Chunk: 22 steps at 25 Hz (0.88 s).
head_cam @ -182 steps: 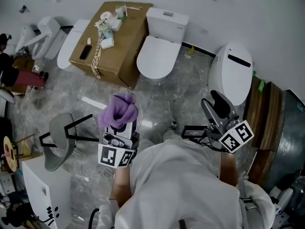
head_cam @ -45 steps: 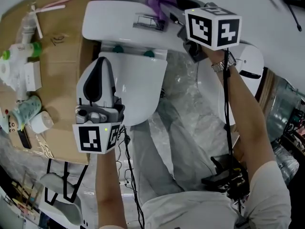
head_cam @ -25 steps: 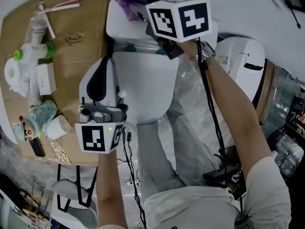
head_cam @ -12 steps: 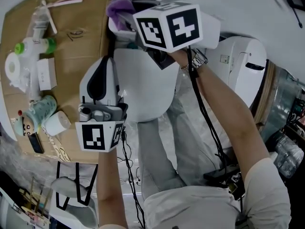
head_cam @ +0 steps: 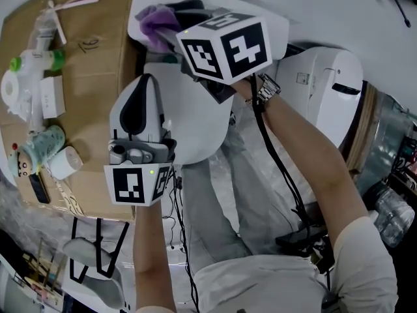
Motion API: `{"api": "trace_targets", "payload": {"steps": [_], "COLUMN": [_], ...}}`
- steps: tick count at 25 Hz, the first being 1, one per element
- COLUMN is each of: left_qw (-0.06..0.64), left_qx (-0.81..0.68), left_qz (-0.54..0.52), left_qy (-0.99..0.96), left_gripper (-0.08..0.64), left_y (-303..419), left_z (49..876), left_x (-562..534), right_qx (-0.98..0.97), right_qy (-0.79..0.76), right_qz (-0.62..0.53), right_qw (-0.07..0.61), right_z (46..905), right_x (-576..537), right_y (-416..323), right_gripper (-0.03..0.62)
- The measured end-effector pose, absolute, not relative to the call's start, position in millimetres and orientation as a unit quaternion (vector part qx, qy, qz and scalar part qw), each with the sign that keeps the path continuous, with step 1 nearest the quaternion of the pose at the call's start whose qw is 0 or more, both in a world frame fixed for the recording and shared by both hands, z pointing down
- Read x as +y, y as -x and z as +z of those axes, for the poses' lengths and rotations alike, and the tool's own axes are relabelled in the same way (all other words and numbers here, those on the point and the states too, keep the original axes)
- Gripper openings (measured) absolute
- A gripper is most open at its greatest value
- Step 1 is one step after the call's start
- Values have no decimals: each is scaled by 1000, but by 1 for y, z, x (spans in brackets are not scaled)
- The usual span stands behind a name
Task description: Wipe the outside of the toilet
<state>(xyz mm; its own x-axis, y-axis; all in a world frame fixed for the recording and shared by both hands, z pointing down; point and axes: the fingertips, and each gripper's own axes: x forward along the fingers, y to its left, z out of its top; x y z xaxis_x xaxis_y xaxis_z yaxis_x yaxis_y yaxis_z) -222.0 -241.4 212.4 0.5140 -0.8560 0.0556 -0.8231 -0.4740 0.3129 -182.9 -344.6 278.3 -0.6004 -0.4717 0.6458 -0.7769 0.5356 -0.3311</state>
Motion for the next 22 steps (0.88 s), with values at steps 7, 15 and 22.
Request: {"api": "trace_targets", "payload": {"steps": [7, 15, 22], "left_qw": [145, 143, 140], "left_qx": [-499, -516, -517], "left_qz": [-47, -51, -48], "left_qy": [-853, -843, -843], "left_gripper": [5, 5, 5], "left_y": [198, 164, 116], "left_z": [208, 203, 199], "left_x": [-231, -225, -218], "right_qx": [-846, -854, -856], "right_qy": [-355, -337, -323], "right_qz": [309, 302, 304], "right_qw": [252, 257, 266], "right_z": [279, 280, 279], "right_x": [-325, -308, -294], "right_y": [160, 125, 80], "right_gripper": [150, 150, 150]}}
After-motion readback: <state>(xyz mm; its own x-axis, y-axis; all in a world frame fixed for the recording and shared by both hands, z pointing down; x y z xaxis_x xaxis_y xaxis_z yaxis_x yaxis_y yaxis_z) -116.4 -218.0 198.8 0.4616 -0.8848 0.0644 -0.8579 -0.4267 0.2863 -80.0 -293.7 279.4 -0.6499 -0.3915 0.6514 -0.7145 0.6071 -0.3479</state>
